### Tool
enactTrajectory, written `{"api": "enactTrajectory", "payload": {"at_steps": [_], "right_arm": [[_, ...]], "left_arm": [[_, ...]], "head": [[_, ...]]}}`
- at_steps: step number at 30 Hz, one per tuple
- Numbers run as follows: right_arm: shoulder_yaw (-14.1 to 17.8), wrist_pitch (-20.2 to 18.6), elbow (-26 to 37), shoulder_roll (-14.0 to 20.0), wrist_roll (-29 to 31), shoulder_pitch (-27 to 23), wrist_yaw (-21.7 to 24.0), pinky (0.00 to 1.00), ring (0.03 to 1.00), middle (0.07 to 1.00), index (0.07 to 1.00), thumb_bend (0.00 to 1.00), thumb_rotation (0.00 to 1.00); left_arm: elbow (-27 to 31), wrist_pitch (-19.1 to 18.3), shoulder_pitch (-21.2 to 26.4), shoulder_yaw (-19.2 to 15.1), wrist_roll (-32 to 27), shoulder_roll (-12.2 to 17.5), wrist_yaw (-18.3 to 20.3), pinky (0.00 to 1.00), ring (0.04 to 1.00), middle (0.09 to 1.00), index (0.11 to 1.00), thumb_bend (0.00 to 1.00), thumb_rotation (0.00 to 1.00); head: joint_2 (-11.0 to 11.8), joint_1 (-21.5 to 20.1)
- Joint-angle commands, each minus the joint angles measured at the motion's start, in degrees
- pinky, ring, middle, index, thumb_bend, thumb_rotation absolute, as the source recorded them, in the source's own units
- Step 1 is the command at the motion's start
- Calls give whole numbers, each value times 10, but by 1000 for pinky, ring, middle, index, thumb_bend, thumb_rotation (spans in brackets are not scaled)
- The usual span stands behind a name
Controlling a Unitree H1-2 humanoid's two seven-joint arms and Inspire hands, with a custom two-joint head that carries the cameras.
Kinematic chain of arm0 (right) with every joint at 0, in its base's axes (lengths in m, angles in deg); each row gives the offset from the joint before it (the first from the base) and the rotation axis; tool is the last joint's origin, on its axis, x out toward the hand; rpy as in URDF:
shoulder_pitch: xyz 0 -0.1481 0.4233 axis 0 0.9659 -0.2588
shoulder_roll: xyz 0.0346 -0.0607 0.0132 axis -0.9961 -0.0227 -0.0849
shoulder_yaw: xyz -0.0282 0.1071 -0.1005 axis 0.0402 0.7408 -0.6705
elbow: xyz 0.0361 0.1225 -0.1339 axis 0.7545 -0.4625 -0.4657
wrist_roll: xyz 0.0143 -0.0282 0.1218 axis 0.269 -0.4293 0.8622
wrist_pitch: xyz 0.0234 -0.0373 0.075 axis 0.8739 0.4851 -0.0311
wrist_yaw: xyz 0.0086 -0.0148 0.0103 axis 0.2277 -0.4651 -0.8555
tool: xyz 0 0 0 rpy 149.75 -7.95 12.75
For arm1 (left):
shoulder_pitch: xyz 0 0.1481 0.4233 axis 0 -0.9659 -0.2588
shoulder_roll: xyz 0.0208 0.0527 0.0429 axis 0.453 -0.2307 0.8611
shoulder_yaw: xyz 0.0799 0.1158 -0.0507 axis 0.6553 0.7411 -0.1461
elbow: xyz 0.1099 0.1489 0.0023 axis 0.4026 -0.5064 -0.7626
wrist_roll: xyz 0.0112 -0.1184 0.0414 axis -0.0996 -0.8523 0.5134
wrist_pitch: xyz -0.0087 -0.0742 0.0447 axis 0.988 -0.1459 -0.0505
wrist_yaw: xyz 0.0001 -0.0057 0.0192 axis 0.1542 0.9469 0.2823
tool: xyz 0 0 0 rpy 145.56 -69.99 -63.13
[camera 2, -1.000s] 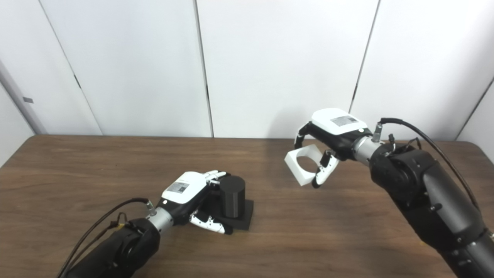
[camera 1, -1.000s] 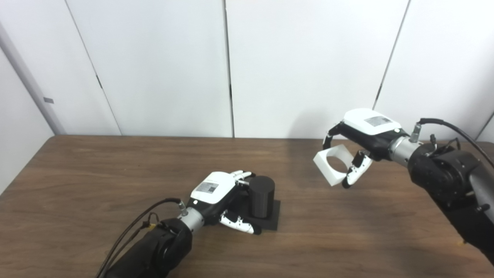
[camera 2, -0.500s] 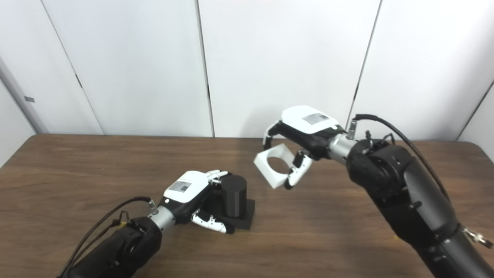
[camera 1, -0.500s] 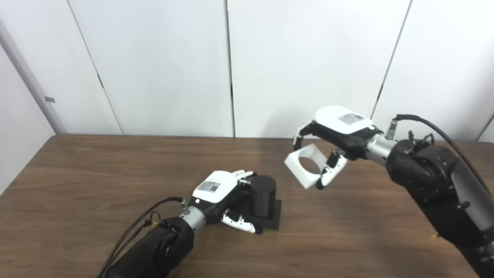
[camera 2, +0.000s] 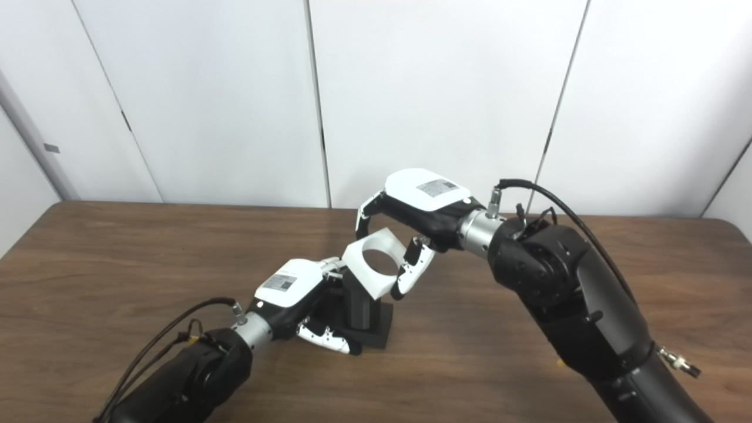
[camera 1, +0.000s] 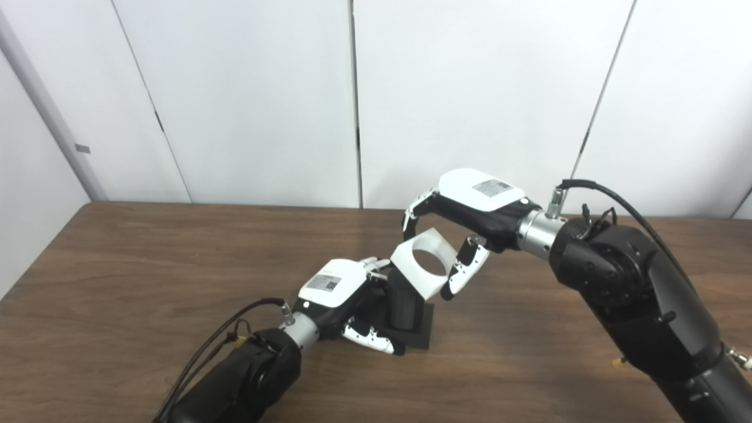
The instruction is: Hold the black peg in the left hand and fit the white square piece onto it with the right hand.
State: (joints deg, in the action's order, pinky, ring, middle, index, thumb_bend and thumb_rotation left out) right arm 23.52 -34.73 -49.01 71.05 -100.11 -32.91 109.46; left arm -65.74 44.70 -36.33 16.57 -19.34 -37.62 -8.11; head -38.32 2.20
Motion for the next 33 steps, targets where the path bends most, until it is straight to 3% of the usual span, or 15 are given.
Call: {"api": "enactTrajectory", "payload": {"at_steps": [1, 19, 20, 22, 26, 33], "right_arm": [[6, 12, 3, -6, 1, -35, -15, 747, 806, 735, 477, 520, 133], [-8, 25, -34, -23, 5, -24, -21, 791, 813, 733, 476, 520, 133], [-7, 27, -37, -23, 6, -23, -22, 790, 812, 733, 476, 520, 133], [-6, 29, -42, -22, 8, -23, -24, 788, 810, 732, 476, 520, 132], [-5, 28, -46, -19, 6, -23, -22, 791, 811, 734, 476, 519, 132], [-4, 32, -49, -16, 1, -24, -26, 771, 804, 731, 477, 521, 131]], "left_arm": [[-45, -16, -34, 51, 31, -20, 91, 868, 933, 924, 493, 520, 81], [-35, -22, -36, 51, 29, -22, 97, 890, 949, 932, 493, 519, 82], [-34, -21, -36, 51, 27, -22, 97, 885, 946, 930, 531, 755, 189], [-34, -21, -36, 49, 22, -22, 99, 888, 943, 928, 566, 950, 298], [-34, -21, -35, 47, 16, -21, 103, 897, 952, 935, 582, 999, 359], [-34, -19, -37, 48, 20, -20, 95, 865, 935, 919, 586, 1000, 356]], "head": [[-2, 2], [-6, 5], [-6, 5], [-6, 5], [-6, 5], [-9, 4]]}}
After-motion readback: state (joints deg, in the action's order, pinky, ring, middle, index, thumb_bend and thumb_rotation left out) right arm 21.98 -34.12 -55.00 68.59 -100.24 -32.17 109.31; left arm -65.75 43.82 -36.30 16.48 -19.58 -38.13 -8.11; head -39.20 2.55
